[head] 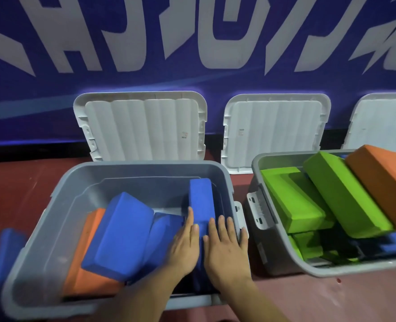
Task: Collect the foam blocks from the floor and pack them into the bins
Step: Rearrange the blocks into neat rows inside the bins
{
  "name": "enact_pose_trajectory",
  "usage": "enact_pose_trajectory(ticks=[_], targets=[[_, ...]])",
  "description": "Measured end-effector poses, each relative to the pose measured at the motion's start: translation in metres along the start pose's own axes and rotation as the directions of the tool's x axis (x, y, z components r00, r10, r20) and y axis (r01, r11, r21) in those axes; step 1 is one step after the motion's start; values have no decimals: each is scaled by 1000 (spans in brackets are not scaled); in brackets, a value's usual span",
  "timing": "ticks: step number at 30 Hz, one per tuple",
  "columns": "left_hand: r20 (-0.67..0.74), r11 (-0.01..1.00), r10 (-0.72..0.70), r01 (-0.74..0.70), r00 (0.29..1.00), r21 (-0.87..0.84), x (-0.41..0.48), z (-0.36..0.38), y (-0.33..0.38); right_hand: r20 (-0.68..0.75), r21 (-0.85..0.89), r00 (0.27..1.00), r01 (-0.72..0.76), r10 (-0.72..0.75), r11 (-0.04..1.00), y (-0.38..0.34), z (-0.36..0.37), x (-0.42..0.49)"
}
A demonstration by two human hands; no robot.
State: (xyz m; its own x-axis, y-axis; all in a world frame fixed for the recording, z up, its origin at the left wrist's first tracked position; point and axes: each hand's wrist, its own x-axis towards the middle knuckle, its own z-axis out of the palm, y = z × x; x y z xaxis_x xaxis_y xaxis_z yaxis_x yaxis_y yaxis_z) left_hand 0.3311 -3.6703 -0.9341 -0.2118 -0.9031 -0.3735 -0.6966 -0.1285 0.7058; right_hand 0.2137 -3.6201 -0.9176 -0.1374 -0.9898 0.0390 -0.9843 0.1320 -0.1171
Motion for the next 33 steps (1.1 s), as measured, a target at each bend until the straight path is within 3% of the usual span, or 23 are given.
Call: enact_pose_trajectory(ticks=[3,6,9,13,18,23,27,31,33], targets=[[-67,978,-20,6,998,-206,15,2,21,-125,33,991,47,-42,998,17,-12,12],[-104,965,-73,44,992,-257,29,7,42,-79,9,996,30,-29,1000,30,-16,24],[-149,988,-123,106,981,-115,39,16,45,-40,-8,999,-8,8,1000,38,-13,28],[-198,998,-49,55,979,26,48,30,36,-71,78,984,-159,165,984,47,-8,25],[-212,983,2,37,977,182,67,42,12,-76,50,985,-152,155,987,43,-1,26],[-192,998,-19,8,981,-55,50,27,32,-48,42,992,-112,114,993,41,-8,29],[-196,941,-82,11,977,-337,47,18,23,-54,67,998,-12,15,998,26,-19,40],[-181,932,-115,43,977,-360,51,22,23,32,140,999,-34,30,990,22,-17,54],[-191,942,-79,11,978,-335,51,28,30,94,306,993,-98,73,947,28,-14,56]])
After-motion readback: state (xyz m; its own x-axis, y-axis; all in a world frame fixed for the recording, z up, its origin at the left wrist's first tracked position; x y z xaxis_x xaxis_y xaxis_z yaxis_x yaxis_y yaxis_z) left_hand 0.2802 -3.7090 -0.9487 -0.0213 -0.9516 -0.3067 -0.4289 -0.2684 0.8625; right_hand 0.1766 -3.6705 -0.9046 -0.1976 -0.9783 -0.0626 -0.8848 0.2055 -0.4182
